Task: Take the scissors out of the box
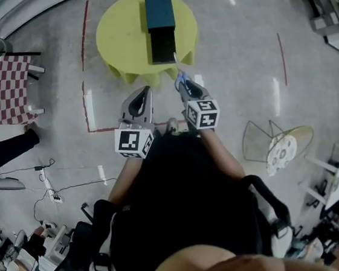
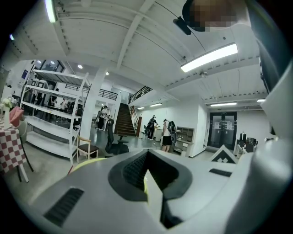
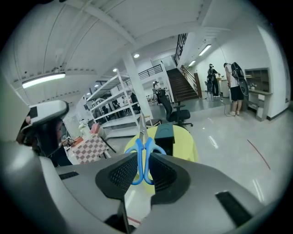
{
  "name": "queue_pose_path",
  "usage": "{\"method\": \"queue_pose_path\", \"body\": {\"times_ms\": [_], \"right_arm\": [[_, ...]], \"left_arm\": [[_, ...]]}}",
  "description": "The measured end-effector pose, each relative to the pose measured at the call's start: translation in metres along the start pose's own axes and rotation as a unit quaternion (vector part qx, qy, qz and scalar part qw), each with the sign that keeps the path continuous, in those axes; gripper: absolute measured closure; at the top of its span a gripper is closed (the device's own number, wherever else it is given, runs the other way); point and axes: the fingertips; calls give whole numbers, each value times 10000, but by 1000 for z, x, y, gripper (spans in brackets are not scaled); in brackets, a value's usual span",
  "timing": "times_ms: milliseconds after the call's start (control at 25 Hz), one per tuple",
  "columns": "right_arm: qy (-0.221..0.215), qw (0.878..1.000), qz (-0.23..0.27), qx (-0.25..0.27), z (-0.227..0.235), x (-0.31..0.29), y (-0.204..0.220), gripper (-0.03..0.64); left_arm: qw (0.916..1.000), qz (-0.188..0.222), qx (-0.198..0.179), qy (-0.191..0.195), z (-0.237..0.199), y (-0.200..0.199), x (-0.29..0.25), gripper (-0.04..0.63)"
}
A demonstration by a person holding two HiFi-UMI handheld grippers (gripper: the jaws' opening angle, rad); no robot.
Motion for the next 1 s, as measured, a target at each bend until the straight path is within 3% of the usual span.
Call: {"method": "queue_pose_path", "body": {"times_ms": [520, 1000], "right_arm": [[-233, 9920, 1207, 267, -74, 61, -70, 535], [-167, 9893, 1410, 327, -87, 72, -79, 535]], "left_arm": [[9996, 169, -29, 222, -24, -6, 11, 598], [9992, 153, 114, 341, -29, -6, 13, 598]]}}
Point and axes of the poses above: the fingertips, and each gripper's own axes: x backward along the fingers, z to its right, y out of its underside, and after that the axes turned 2 degrees about x, right-handed
